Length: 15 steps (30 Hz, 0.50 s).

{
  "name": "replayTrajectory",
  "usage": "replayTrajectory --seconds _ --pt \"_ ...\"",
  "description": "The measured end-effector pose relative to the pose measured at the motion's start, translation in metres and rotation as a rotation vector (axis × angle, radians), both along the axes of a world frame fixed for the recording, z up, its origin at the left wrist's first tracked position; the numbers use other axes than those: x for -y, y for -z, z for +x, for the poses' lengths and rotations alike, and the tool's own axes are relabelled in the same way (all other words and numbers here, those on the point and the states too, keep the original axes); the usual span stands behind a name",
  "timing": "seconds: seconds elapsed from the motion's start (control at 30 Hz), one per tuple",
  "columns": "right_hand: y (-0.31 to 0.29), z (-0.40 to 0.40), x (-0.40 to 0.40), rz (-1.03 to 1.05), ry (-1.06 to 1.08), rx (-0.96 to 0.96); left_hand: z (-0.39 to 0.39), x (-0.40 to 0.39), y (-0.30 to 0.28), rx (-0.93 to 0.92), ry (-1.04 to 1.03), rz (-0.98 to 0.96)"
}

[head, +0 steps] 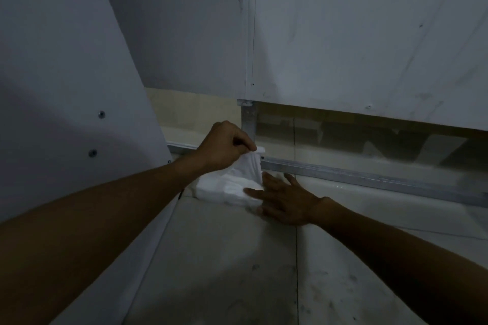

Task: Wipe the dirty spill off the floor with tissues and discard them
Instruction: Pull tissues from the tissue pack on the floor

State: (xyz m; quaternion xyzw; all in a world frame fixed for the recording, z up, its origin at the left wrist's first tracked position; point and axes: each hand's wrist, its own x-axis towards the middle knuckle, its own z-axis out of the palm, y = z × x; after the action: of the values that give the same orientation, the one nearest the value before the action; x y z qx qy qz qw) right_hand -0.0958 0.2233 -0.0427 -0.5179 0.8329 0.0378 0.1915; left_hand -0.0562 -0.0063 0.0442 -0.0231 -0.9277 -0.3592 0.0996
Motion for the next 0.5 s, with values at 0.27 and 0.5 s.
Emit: replayTrajectory --seconds 0.27,0.5 --pt "-0.002 -0.004 0.005 -0.02 0.044 0.056 0.003 -0.001 -0.018 0.014 0.029 0.01" --pt "0.002 -0.012 0.006 -0.02 0.05 0.037 0.014 -0.004 -0.027 0.094 0.146 -0.018"
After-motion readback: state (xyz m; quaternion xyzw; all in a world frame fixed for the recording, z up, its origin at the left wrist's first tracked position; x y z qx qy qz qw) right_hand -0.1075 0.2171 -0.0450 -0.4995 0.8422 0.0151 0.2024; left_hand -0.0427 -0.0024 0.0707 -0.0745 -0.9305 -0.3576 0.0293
